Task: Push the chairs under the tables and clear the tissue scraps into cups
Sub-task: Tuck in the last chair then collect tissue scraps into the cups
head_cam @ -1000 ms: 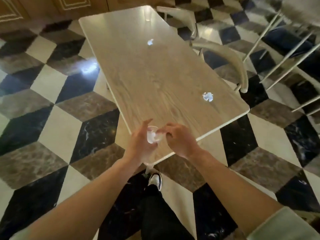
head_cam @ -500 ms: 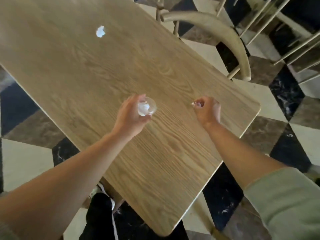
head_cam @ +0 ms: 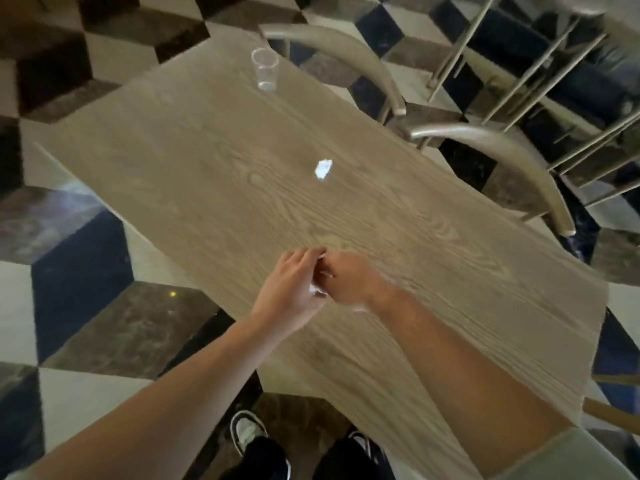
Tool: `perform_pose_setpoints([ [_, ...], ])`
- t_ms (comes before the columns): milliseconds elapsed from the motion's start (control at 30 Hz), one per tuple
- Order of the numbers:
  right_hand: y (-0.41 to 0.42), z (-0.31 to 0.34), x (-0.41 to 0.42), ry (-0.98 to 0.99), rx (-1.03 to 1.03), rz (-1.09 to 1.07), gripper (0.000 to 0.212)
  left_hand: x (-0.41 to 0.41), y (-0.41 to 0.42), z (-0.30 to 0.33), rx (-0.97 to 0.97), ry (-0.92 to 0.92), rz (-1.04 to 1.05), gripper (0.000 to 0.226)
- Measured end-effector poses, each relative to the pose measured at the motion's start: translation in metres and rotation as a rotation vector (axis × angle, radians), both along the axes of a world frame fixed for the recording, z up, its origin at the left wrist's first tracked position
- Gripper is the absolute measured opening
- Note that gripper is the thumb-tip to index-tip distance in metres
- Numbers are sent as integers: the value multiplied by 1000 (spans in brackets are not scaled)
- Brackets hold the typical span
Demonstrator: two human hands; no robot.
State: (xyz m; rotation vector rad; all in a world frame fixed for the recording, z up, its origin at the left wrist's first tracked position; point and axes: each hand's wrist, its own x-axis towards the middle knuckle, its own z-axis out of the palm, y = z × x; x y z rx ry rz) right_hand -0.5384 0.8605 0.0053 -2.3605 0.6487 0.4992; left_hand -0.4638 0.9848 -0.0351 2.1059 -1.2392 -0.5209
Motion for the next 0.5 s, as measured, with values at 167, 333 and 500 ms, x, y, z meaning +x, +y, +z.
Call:
perform_pose_setpoints([
  [167, -9, 12, 64, -323, 211, -352, 33, 82, 16, 3, -4, 114, 176, 62],
  [333, -58, -9, 131, -479, 325, -806, 35, 157, -17, -2, -31, 120, 188, 64],
  [500, -118, -49, 175, -313, -164, -843, 28, 237, -71, -12, -51, 120, 123, 66],
])
